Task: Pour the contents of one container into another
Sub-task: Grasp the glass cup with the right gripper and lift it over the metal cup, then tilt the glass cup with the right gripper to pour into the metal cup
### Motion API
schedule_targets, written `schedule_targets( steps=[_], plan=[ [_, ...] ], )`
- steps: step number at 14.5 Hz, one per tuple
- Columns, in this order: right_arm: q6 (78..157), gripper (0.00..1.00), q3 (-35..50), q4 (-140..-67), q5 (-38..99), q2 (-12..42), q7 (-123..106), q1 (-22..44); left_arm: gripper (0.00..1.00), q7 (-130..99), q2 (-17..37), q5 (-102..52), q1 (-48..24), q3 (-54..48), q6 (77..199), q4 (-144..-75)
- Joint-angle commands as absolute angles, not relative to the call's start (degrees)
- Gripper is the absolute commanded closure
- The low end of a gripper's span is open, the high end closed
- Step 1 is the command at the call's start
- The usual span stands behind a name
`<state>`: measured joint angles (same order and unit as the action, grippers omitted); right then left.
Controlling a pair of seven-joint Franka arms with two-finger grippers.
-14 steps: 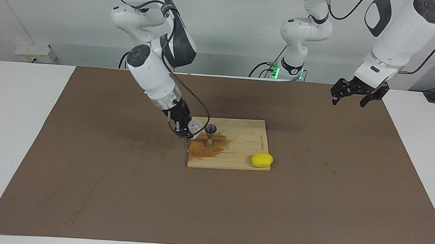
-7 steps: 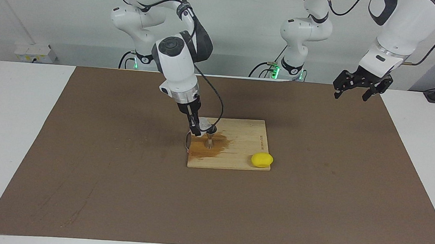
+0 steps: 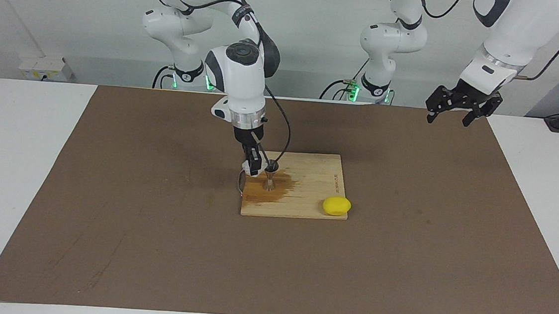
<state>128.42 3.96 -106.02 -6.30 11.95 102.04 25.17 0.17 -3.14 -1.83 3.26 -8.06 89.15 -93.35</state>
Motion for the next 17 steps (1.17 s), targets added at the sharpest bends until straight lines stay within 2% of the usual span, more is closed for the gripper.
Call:
schedule_targets(
  steps=[1,17],
  plan=[
    [127.4,1.00,4.0,-103.9,-10.7,12.1,103.9,25.6,0.00,-0.4,-4.9,-2.1,2.8,-7.6,88.4,-94.6],
    [126.4,1.00,4.5,-104.4,-22.7,11.3,103.7,28.5,0.00,-0.6,-5.1,-2.1,3.0,-7.6,88.2,-94.8]
  ],
)
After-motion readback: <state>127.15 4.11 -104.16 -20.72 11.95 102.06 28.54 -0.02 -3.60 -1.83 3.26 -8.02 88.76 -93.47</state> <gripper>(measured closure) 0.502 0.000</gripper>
